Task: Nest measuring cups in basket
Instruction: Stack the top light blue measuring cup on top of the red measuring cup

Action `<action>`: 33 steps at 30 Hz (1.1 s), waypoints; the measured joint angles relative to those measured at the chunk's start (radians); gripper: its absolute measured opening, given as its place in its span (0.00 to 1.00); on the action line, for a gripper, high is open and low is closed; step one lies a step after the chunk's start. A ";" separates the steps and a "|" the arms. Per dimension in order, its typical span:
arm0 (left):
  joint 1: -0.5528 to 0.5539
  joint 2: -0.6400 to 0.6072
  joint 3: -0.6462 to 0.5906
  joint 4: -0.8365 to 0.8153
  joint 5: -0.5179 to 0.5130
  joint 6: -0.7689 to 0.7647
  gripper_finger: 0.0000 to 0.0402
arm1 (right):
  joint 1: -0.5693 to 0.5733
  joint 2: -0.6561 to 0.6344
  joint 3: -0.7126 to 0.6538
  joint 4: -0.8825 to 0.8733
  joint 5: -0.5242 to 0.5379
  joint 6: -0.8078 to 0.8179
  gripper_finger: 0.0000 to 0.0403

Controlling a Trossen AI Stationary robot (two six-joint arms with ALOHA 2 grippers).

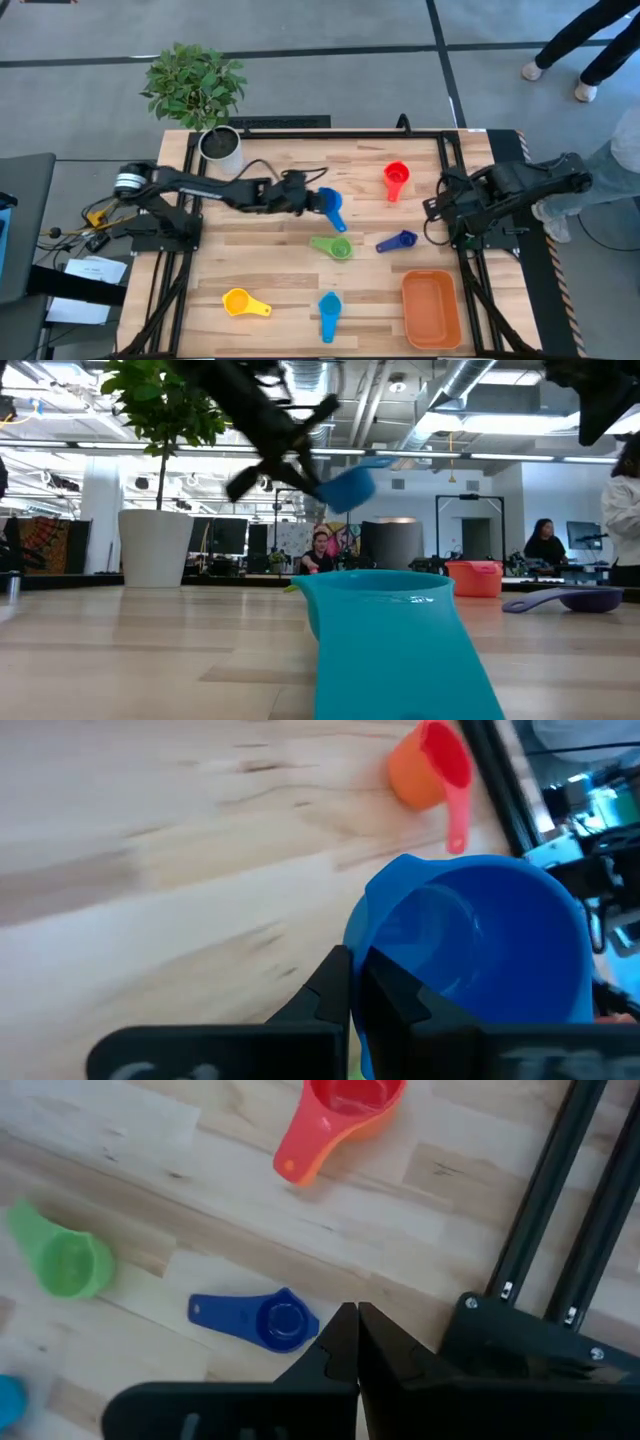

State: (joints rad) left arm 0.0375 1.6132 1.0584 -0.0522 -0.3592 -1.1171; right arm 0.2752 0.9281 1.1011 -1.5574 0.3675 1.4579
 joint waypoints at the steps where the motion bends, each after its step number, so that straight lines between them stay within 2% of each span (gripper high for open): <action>1: 0.011 0.032 0.037 0.001 0.014 0.014 0.00 | 0.000 -0.019 0.000 -0.001 0.004 -0.001 0.04; 12: 0.102 0.369 0.477 0.018 0.066 0.116 0.00 | -0.001 -0.143 0.000 -0.014 0.052 -0.079 0.05; 23: 0.168 0.683 0.904 -0.009 0.138 0.374 0.00 | -0.003 -0.234 -0.001 -0.013 0.090 -0.176 0.06; 28: 0.204 0.767 1.013 -0.041 0.181 0.386 0.00 | -0.003 -0.269 -0.001 -0.013 0.087 -0.167 0.04; 33: 0.239 0.797 1.029 -0.048 0.206 0.463 0.00 | -0.003 -0.282 -0.001 -0.013 0.087 -0.141 0.04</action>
State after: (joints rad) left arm 0.2768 2.4099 2.0876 -0.0999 -0.1530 -0.6542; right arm 0.2726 0.6457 1.1004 -1.5707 0.4545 1.3172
